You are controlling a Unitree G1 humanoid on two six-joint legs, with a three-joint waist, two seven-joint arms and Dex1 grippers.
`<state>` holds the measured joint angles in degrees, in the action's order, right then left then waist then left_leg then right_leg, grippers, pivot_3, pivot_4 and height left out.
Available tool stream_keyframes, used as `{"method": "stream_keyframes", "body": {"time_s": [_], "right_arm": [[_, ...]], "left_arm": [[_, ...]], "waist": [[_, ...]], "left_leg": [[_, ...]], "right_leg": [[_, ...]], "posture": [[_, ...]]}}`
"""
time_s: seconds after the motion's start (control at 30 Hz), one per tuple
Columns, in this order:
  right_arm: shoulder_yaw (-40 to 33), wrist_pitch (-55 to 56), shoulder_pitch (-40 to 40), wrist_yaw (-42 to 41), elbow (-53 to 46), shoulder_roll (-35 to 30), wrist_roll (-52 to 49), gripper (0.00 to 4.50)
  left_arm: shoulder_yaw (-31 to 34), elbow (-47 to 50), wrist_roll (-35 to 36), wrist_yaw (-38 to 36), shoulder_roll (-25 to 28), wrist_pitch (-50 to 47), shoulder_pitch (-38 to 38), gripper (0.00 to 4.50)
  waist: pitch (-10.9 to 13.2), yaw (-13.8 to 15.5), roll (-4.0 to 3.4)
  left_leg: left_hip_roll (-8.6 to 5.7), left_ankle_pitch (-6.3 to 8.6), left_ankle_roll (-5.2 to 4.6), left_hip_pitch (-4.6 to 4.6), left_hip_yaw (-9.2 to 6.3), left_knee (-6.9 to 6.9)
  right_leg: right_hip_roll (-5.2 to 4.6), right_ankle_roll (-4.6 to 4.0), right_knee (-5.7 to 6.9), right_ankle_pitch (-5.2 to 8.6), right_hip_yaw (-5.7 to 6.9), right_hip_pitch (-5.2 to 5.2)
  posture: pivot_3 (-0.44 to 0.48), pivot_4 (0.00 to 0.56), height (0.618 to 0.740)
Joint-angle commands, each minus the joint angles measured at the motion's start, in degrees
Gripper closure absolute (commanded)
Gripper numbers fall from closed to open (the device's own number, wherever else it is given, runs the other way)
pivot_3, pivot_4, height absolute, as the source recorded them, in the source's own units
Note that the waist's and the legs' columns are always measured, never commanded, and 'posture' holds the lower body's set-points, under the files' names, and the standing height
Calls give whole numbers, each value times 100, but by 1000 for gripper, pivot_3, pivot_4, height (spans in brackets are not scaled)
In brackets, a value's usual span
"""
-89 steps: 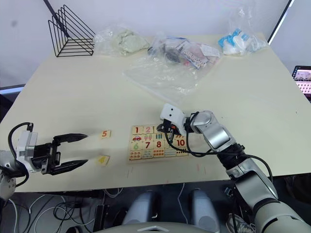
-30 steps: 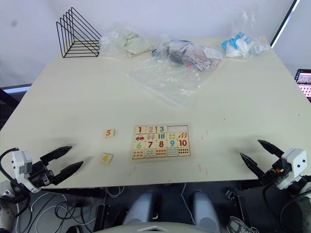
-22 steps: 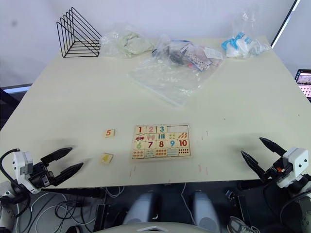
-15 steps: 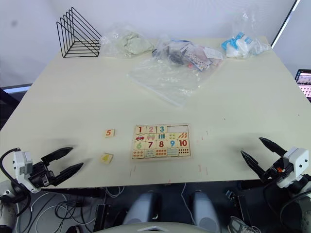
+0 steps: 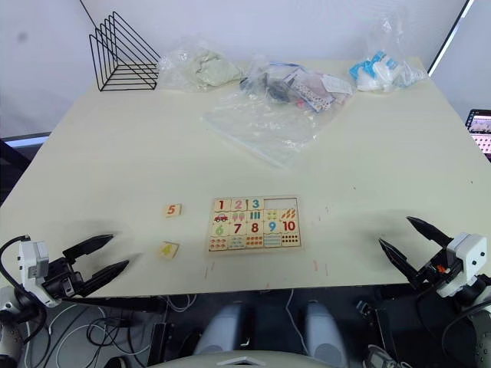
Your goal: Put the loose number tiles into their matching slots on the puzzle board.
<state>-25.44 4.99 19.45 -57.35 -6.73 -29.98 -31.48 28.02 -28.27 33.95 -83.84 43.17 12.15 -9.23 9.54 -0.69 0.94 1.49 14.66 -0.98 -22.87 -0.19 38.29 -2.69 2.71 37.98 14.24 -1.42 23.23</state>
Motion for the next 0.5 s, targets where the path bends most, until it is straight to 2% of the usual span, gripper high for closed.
{"method": "stream_keyframes", "body": {"time_s": [0.03, 0.4, 0.5], "right_arm": [[-46, 95, -22, -51, -129, -43, -86, 29], [35, -244, -17, -765, -463, -392, -570, 29], [100, -270, -91, -1028, -446, -538, -617, 29]], "left_arm": [[197, 58, 54, -87, 86, 109, -12, 0], [-307, 193, -243, -834, 766, -40, 491, 0], [-728, 170, -143, -866, 1039, 47, 587, 0]], "waist": [[0, 0, 0], [-1, 8, 0], [-1, 4, 1]], "left_leg": [[0, 0, 0, 0, 0, 0], [-1, 0, 0, 1, 2, 0], [-2, 0, 0, 1, 2, 0]], "right_leg": [[0, 0, 0, 0, 0, 0], [0, 0, 0, 0, 1, -2], [0, 1, 0, -1, 2, -2]], "posture": [[0, 150, 740], [0, 150, 740], [0, 150, 740]]}}
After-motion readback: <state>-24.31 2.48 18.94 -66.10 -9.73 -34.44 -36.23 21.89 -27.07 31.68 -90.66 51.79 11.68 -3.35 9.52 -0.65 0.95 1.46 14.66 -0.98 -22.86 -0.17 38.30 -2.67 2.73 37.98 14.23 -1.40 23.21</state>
